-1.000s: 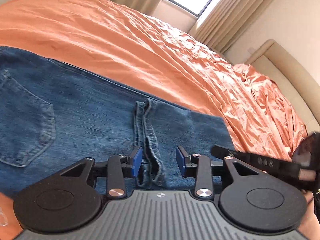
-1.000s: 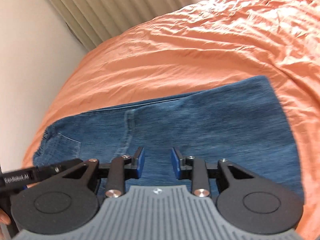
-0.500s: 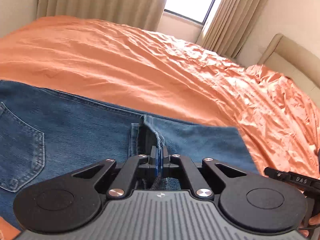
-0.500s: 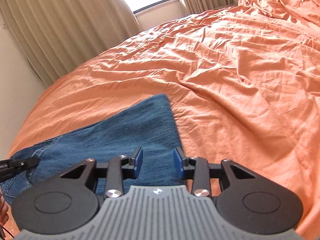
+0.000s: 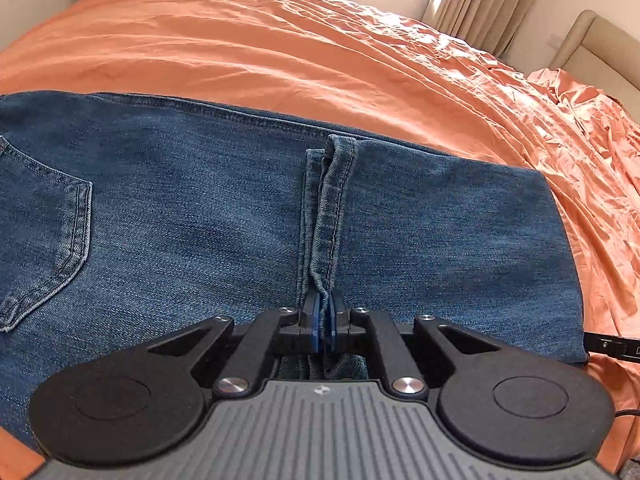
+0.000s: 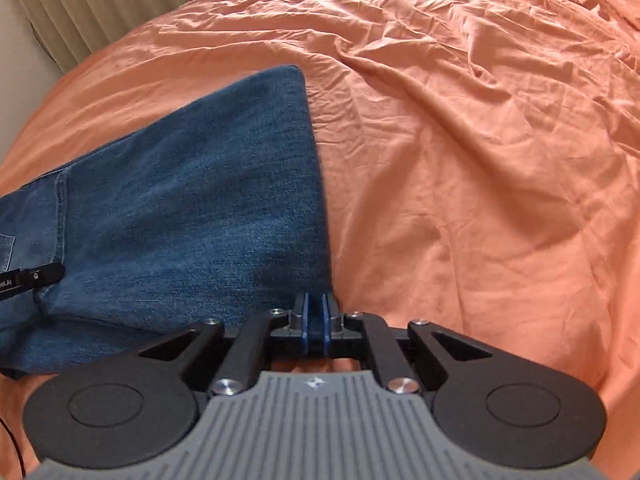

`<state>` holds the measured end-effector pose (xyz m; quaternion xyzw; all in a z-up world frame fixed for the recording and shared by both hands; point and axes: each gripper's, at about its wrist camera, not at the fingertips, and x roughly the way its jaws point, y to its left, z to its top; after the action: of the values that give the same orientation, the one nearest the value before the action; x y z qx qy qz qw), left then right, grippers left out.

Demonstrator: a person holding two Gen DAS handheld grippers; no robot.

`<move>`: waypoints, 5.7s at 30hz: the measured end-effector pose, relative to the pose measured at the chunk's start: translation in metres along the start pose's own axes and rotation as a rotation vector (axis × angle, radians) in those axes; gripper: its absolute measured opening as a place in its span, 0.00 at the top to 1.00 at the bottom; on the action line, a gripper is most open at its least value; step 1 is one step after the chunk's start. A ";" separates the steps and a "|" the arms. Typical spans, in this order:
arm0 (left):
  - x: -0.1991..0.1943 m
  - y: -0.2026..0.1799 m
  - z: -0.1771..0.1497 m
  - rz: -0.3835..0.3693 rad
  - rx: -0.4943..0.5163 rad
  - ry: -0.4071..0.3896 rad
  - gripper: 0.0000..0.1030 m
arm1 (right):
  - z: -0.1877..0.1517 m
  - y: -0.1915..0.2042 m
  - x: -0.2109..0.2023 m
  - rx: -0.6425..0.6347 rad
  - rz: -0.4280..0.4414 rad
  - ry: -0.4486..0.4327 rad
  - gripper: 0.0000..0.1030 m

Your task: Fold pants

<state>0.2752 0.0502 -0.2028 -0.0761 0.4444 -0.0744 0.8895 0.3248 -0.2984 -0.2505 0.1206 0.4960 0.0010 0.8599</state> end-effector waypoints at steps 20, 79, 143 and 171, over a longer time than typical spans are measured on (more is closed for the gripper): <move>-0.011 0.001 0.065 -0.049 -0.047 -0.142 0.62 | 0.052 0.043 -0.014 -0.133 0.026 -0.391 0.99; -0.129 0.306 -0.076 0.005 -1.137 -0.546 0.30 | 0.021 0.210 0.042 -0.538 0.416 -0.223 0.85; -0.050 -0.060 0.009 -0.219 -0.276 0.039 0.41 | 0.061 0.071 -0.003 -0.086 0.428 -0.057 0.66; -0.063 0.065 0.036 -0.085 -0.372 -0.085 0.39 | 0.075 0.112 0.080 0.102 0.724 0.054 0.56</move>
<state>0.2709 0.1288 -0.1458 -0.2611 0.4089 -0.0252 0.8741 0.4432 -0.1950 -0.2596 0.3310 0.4432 0.2840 0.7832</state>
